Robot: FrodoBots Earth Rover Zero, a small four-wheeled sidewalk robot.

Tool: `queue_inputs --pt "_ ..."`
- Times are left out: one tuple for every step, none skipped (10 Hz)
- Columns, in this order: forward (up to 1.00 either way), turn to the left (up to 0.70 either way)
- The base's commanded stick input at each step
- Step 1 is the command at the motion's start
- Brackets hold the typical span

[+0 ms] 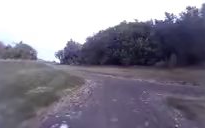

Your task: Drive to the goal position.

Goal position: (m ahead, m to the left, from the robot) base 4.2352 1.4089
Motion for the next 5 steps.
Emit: queue_inputs --pt "1.00 0.00" --pt "1.00 0.00" --pt "1.00 0.00" --pt "1.00 0.00" --pt "1.00 0.00"
